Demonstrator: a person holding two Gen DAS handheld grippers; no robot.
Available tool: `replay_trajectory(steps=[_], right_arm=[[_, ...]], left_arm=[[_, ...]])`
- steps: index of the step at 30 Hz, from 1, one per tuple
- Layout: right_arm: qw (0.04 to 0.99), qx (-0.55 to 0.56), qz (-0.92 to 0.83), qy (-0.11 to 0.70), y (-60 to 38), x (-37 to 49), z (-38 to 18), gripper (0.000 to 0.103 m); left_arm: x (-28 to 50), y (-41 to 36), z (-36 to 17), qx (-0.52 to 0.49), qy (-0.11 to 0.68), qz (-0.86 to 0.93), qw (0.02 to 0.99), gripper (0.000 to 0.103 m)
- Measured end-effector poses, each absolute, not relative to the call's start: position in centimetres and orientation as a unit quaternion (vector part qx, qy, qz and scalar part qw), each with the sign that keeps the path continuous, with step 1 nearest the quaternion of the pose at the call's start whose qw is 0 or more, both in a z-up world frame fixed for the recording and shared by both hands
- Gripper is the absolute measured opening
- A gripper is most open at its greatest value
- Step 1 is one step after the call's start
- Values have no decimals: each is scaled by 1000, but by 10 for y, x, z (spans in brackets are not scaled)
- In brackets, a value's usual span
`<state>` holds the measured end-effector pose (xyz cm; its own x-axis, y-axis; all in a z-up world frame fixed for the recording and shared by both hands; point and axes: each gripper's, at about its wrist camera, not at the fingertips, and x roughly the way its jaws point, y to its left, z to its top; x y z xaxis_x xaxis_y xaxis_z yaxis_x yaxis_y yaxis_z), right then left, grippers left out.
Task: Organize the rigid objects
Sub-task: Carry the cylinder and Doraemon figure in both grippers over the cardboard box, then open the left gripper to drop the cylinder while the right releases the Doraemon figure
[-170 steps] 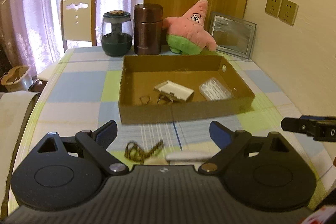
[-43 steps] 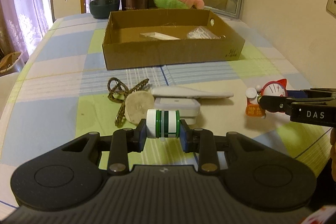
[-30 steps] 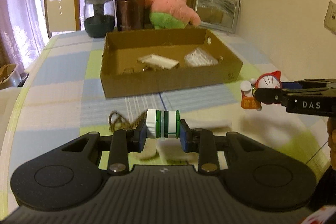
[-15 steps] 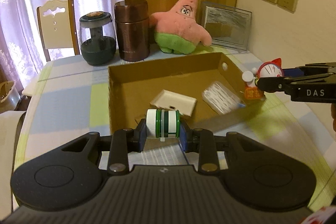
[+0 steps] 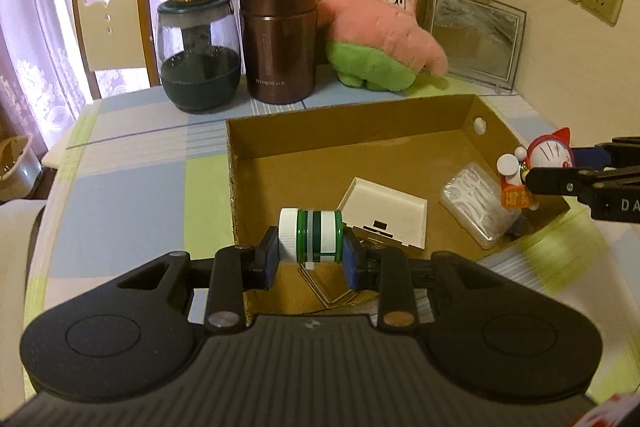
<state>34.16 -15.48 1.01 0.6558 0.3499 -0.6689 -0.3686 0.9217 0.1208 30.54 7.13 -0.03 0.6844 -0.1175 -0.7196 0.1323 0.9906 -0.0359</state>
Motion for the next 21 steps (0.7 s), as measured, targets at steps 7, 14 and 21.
replay_trajectory(steps=[7,14,21], right_arm=[[906,-6,195,376,-153,347,-1,46],[905,0,190,380,-154,349,-7,46],[902,8,189,388,-153,353,-8,46]], left_arm=[[317,76,-14,-3,403,-61,913,27],[318,82,-11,-9,400,-51,915,37],[308,81,1,-11,387,-57,920,37]])
